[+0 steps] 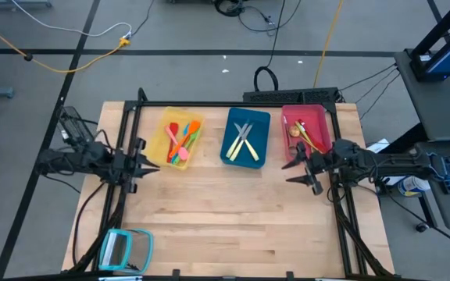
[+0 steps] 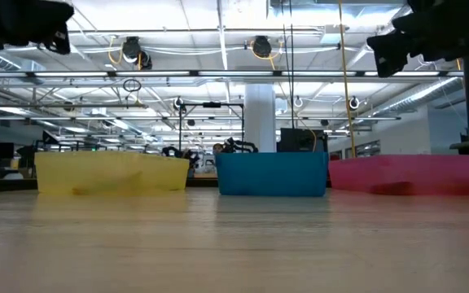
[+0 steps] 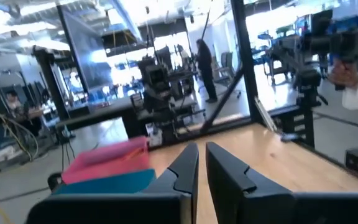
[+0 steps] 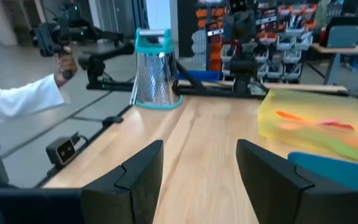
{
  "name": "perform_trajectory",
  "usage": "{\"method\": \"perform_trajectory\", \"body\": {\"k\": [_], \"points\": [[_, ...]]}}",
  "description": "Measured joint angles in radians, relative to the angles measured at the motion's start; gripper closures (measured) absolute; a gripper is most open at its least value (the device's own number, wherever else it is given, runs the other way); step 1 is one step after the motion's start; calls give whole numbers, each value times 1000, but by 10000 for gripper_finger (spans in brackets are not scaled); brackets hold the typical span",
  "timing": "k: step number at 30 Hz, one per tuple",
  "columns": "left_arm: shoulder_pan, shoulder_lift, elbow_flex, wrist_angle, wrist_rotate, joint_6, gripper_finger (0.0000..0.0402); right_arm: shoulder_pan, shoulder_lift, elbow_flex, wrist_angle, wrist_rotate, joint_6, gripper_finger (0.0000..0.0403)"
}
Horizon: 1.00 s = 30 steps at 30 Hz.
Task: Pick & Place Kitchen Items
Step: Return to Home Position
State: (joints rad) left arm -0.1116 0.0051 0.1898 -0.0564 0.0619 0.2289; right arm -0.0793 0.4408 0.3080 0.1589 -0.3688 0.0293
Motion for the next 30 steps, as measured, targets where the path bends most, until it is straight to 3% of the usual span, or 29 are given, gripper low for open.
{"method": "perform_trajectory", "body": {"k": [12,20,25,30], "points": [[0,0,-178,224,0,-16,364,0,-160,-139,6,108,-14,206],[0,1,-179,210,-2,-48,364,0,-261,-208,-30,109,-24,206],[0,1,-179,210,-2,-162,364,0,-304,-247,-32,112,-37,206],[0,1,-179,210,-2,-210,364,0,-317,-275,-38,216,-17,206]]}}
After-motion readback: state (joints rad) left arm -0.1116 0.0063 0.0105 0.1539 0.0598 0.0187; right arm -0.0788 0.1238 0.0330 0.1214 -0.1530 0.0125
